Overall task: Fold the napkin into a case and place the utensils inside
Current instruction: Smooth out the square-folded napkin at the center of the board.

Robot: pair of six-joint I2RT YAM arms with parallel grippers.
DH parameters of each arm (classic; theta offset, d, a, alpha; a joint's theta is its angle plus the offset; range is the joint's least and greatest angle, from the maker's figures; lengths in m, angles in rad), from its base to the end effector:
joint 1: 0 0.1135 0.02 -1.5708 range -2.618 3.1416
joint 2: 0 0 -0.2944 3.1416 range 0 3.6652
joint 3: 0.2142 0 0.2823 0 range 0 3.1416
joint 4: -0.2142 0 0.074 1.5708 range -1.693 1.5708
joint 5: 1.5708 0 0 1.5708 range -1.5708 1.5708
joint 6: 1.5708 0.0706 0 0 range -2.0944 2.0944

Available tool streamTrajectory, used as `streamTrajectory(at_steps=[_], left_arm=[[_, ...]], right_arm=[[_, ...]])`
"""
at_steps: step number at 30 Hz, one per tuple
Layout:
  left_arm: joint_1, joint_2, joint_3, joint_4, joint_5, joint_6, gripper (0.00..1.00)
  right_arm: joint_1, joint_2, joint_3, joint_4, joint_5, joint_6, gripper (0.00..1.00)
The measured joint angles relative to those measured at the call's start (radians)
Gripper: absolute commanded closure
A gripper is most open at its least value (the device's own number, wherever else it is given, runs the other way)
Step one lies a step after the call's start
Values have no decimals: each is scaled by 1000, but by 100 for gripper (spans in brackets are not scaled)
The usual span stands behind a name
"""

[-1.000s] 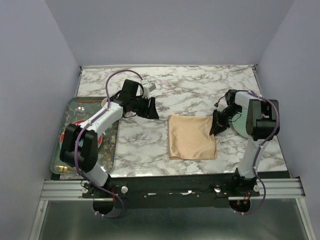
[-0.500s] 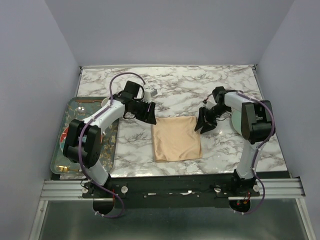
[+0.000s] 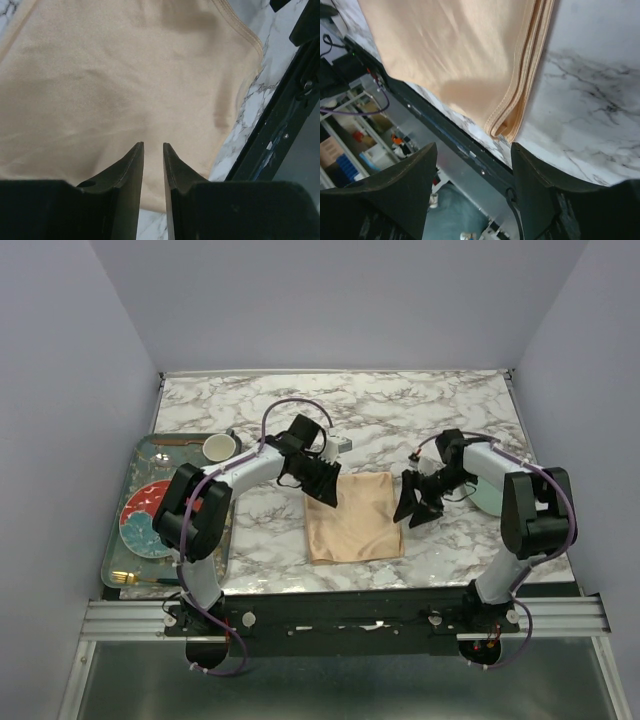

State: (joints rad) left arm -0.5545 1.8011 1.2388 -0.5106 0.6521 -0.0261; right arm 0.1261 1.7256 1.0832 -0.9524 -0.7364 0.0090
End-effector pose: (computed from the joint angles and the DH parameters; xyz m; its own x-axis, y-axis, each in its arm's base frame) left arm 0.3300 -0.2548 0.1895 -0.7640 0.4488 -0.4635 0.6452 0.5350 -0.5455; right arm 0.3107 0.0872 0.1609 -0.9924 -0.1191 0.0300 -0.0682 0.7381 0.6712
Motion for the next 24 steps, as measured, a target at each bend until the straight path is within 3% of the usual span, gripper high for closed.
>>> streamTrajectory(at_steps=[9, 24], left_arm=[[-54, 39, 0, 19, -2, -24, 77], [-54, 101, 9, 23, -12, -39, 78]], right_arm=[[0, 41, -80, 38, -84, -25, 25], [12, 76, -165, 157, -158, 56, 19]])
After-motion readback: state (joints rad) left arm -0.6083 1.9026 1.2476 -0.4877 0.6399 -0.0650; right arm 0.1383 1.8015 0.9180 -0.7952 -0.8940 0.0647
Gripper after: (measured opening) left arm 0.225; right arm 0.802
